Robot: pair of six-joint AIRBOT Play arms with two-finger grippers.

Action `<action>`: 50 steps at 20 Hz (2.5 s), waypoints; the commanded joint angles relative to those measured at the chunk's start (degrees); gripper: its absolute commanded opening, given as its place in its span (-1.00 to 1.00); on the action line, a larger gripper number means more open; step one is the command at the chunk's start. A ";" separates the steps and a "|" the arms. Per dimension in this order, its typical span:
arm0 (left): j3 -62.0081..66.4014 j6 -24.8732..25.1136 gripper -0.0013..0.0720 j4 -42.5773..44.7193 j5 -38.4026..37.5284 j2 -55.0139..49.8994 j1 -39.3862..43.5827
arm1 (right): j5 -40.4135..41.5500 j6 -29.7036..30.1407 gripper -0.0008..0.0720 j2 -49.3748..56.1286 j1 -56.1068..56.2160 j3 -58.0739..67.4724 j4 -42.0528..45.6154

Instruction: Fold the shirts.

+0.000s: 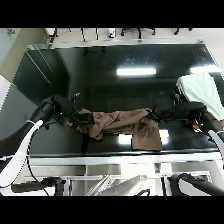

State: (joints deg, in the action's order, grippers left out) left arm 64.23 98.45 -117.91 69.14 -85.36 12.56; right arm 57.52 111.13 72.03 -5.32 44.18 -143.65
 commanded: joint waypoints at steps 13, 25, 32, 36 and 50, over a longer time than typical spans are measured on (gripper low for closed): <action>-29.66 -8.00 0.97 -3.80 -15.28 24.33 7.65 | 1.16 2.32 -0.92 1.86 0.11 2.89 0.02; -20.33 -8.22 -0.92 -9.09 -21.94 8.50 12.55 | 3.67 2.34 -0.93 1.51 -0.02 2.99 -0.02; 1.73 -8.15 -0.92 -9.14 -8.02 38.47 1.84 | 20.31 0.00 -0.93 -11.69 -9.49 23.19 -3.91; 21.97 -8.72 -0.92 -9.07 -7.61 53.22 -14.16 | 23.06 -1.25 -0.93 -24.63 -15.23 42.42 -4.07; 36.26 -2.80 -0.92 -17.70 16.61 28.50 -21.66 | 17.18 -1.46 -0.93 -30.23 -11.91 28.02 -2.67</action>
State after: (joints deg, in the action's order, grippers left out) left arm 106.63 92.53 -134.63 81.73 -50.46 -15.75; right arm 75.92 109.08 39.07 -19.90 82.26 -146.21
